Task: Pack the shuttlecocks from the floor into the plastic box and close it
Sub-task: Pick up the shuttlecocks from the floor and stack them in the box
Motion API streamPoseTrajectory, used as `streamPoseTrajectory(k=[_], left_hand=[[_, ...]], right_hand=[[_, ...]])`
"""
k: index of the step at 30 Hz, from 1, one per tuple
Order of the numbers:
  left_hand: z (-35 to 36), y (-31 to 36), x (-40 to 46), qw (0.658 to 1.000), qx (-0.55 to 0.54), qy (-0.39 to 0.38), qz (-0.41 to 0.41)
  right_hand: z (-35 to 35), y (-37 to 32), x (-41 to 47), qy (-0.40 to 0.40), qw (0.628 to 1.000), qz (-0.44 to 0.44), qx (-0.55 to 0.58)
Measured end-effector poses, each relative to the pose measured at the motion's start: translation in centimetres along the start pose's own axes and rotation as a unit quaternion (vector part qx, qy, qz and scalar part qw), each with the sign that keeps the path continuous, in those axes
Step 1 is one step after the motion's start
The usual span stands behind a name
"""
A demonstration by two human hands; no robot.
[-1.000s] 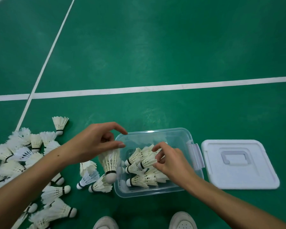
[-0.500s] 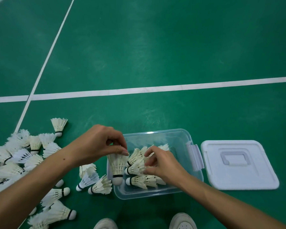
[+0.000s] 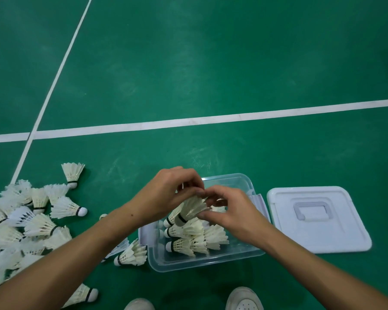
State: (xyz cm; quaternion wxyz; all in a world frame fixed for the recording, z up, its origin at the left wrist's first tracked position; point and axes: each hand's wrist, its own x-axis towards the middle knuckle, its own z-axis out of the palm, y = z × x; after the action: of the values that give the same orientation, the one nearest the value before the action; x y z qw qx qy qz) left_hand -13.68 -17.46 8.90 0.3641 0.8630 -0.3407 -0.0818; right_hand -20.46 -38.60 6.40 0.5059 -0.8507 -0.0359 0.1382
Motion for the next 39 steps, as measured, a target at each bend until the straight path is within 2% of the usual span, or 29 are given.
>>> streamPoseTrajectory(k=[3, 6, 8, 14, 18, 23, 32, 37, 39], left_hand=[[0.8, -0.4, -1.0, 0.995, -0.030, 0.040, -0.085], [2.0, -1.1, -2.7, 0.970, -0.061, -0.058, -0.228], [3.2, -1.1, -3.3, 0.954, -0.039, -0.128, -0.270], [6.3, -1.7, -2.2, 0.937, 0.102, -0.190, -0.276], [7.8, -2.4, -2.0, 0.935, 0.140, -0.177, -0.273], [8.1, -3.0, -2.1, 0.944, 0.131, -0.140, -0.270], [8.2, -3.0, -2.0, 0.951, 0.121, -0.129, -0.253], [6.9, -1.9, -2.3, 0.956, 0.066, -0.164, -0.233], [5.6, -1.1, -2.6, 0.968, 0.018, -0.131, -0.215]], right_hand=[[-0.5, 1.5, -0.6, 0.043, 0.998, 0.023, -0.043], [-0.5, 3.0, -1.2, 0.061, 0.992, 0.054, -0.095], [-0.1, 3.8, -1.3, 0.058, 0.989, 0.065, -0.124], [2.3, 4.3, -0.6, 0.030, 0.983, 0.060, -0.174], [3.2, 4.3, 0.0, 0.014, 0.982, 0.064, -0.178], [3.9, 5.1, 0.3, -0.008, 0.987, 0.105, -0.125], [3.9, 5.6, 1.0, -0.055, 0.987, 0.127, -0.081], [2.0, 4.7, 0.8, -0.066, 0.989, 0.119, -0.065], [0.8, 3.8, 0.7, -0.055, 0.989, 0.115, -0.073]])
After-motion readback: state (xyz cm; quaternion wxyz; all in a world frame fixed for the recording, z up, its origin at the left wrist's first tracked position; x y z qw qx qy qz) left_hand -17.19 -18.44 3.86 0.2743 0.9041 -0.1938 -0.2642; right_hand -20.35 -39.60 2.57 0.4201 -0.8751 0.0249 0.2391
